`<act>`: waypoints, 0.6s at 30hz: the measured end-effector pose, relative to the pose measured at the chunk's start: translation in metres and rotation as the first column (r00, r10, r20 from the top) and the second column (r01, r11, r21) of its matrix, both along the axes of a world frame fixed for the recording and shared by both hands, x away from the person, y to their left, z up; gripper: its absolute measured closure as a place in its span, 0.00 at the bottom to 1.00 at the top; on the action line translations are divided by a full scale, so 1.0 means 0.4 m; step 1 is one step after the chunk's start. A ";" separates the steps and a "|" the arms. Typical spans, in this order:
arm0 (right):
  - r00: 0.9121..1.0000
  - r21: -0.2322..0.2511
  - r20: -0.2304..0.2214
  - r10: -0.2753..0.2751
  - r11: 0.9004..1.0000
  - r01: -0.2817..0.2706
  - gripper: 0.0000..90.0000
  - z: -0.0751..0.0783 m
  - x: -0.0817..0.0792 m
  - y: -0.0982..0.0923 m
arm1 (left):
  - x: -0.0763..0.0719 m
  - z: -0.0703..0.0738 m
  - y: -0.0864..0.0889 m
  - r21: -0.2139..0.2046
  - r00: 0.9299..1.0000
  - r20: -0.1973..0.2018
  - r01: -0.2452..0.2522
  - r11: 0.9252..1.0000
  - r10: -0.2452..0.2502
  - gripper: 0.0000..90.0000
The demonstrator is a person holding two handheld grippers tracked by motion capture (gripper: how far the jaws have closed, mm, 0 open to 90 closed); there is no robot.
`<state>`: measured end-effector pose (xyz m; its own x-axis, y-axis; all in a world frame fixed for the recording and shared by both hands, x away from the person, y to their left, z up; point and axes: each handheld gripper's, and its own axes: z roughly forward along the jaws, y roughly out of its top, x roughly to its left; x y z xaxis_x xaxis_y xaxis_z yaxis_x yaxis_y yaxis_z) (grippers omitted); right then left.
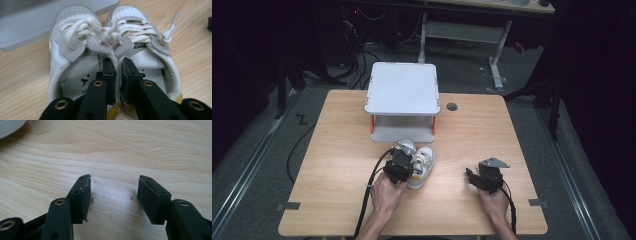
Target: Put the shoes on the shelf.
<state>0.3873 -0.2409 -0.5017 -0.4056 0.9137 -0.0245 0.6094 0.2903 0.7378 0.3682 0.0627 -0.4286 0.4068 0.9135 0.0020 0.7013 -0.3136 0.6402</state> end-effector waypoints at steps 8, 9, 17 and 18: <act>1.000 0.000 0.000 0.000 1.000 0.000 0.50 0.000 0.000 0.000 | 0.029 0.011 0.023 -0.005 1.000 0.001 -0.006 1.000 0.006 0.92; 1.000 0.000 0.000 0.000 1.000 0.000 0.50 0.000 0.000 0.000 | 0.034 0.012 0.025 -0.010 1.000 0.004 -0.007 1.000 0.007 0.92; 1.000 0.000 0.000 0.000 1.000 0.000 0.50 0.000 0.000 0.000 | 0.061 0.011 0.042 -0.007 0.999 0.010 -0.030 1.000 0.030 0.92; 1.000 0.000 0.000 0.000 1.000 0.000 0.50 0.000 0.000 0.000 | 0.064 0.012 0.045 -0.009 0.999 0.013 -0.033 0.999 0.033 0.92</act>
